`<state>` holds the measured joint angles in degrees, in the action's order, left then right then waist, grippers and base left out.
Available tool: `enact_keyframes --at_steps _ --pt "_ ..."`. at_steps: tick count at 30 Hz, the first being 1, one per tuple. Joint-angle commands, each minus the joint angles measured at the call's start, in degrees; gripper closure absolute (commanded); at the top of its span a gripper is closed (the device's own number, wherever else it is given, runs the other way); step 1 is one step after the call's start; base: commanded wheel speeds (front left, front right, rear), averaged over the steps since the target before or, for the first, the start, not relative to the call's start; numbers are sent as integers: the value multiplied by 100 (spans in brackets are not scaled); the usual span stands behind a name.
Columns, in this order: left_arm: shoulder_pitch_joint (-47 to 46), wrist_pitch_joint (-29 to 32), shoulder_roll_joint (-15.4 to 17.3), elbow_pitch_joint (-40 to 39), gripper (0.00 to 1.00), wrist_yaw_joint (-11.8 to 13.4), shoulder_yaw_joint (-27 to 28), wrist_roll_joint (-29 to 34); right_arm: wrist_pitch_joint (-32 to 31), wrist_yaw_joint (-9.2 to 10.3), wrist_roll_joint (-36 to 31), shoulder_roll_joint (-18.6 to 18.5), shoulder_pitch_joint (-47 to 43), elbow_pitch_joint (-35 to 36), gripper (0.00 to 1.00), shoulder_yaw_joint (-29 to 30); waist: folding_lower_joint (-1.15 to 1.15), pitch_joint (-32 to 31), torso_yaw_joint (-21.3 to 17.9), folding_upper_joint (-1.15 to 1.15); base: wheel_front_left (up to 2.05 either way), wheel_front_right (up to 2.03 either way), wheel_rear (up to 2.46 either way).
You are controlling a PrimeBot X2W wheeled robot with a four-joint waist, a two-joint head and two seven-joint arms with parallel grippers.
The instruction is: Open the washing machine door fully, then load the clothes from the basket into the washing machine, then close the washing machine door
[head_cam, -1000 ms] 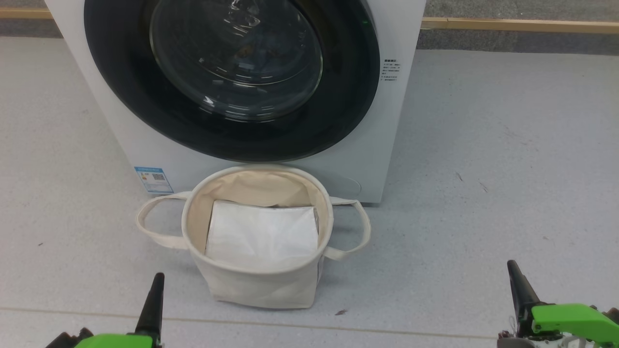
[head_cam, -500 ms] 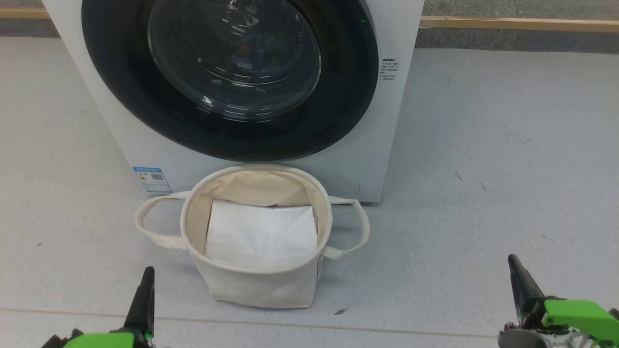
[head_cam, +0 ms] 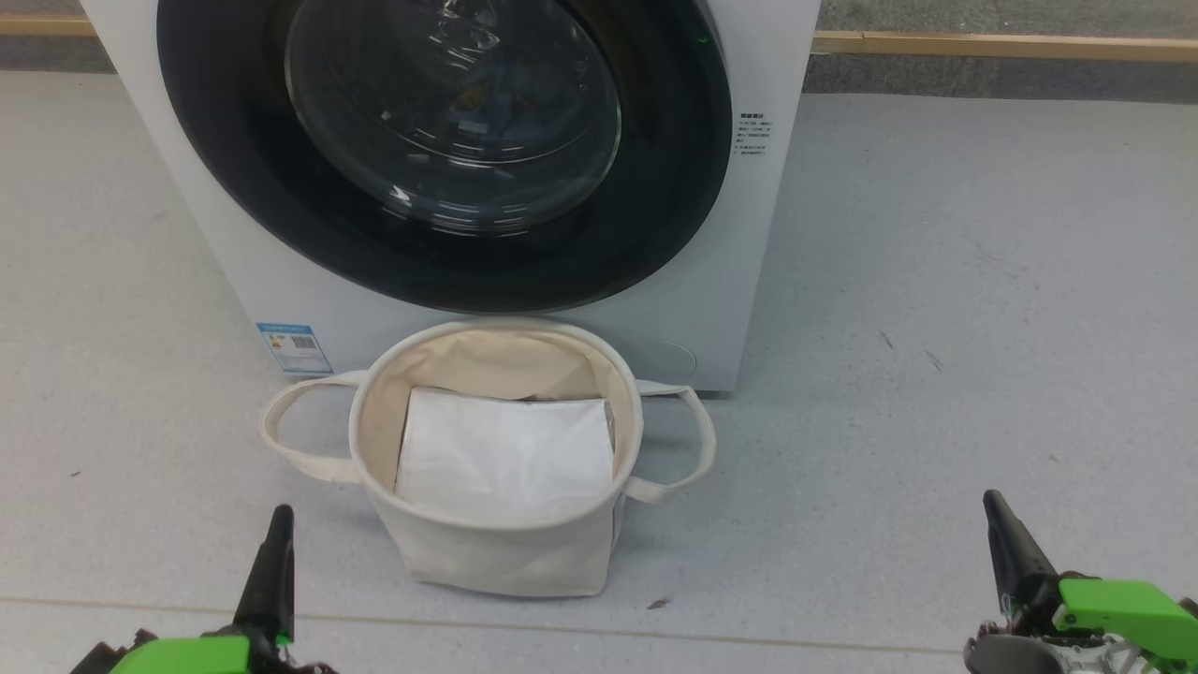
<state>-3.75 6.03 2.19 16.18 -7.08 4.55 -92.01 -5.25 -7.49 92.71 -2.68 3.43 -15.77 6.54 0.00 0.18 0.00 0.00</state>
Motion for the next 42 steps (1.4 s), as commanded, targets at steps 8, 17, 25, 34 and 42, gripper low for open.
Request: enact_keyframes --at_steps 8,17,25,34,42 --pt "-244 45 68 -212 100 -41 195 -17 -56 0 16 -84 267 179 100 -88 0 0 0 0 0 0 0" --pt "-244 45 68 -212 100 -41 195 -17 -64 0 7 -76 268 179 100 -77 0 0 0 0 0 0 0" --pt "-244 45 68 -212 100 -41 195 -17 -70 0 1 -71 269 178 100 -69 0 0 0 0 0 0 0" --pt "-244 45 68 -212 100 -41 195 -17 -77 0 -6 -65 270 178 100 -61 0 0 0 0 0 0 0" --pt "-244 45 68 -213 100 -41 195 -17 -83 0 -13 -59 270 177 100 -53 0 0 0 0 0 0 0"
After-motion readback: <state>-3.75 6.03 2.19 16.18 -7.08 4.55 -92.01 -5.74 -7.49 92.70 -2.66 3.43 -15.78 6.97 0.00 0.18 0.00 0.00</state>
